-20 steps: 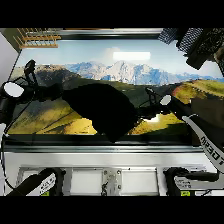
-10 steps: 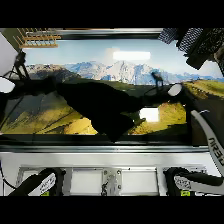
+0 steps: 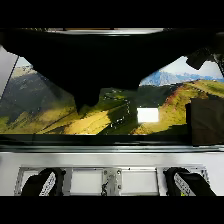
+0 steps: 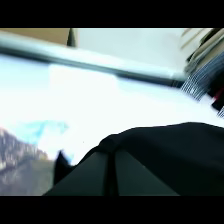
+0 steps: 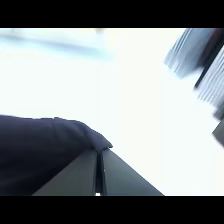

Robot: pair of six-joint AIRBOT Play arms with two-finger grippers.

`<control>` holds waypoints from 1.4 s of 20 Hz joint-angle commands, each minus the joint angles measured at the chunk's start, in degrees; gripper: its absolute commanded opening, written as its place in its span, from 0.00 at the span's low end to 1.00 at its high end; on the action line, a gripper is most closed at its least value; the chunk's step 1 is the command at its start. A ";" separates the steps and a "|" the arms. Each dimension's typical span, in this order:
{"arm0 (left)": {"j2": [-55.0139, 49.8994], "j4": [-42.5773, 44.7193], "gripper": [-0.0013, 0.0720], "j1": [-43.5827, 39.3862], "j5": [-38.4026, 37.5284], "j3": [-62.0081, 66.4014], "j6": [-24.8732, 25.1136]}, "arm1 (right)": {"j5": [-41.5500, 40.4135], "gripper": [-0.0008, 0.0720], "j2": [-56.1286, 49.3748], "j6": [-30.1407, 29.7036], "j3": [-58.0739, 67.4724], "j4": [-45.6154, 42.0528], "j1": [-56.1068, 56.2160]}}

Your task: Fold the clothes and pants, and hang the long-sleeved shirts on hangers.

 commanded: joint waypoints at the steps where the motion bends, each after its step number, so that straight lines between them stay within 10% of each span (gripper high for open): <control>1: 8.20 0.15 0.03 0.13 -0.24 1.92 -0.07 | -6.27 0.03 7.65 0.20 1.99 -1.09 -0.76; 8: 16.72 0.11 0.03 0.13 -1.75 1.92 -3.50 | -8.02 0.03 10.56 0.17 1.99 -1.16 -0.76; 16: 4.31 0.59 0.03 0.07 -22.18 0.39 -11.89 | 2.89 0.03 1.18 5.16 1.99 -1.18 -0.55; 20: -10.60 0.46 0.03 0.00 -9.42 -10.08 -9.70 | 2.93 0.03 -14.64 6.47 2.03 -1.29 1.42; 25: -34.88 -3.63 0.03 0.00 2.86 -8.28 -5.73 | -16.20 0.15 -32.87 7.76 2.14 -0.33 3.74; 26: -38.88 -4.90 0.28 0.09 1.99 -5.49 -5.79 | -18.36 0.47 -34.75 7.91 2.23 1.68 3.69; 27: -42.29 -6.10 0.77 0.31 1.07 -2.58 -5.88 | -19.54 0.78 -35.91 7.91 2.23 3.17 3.52; 28: -44.19 -5.75 0.82 0.37 0.35 -0.59 -5.90 | -19.41 0.85 -36.30 7.91 2.23 3.54 3.21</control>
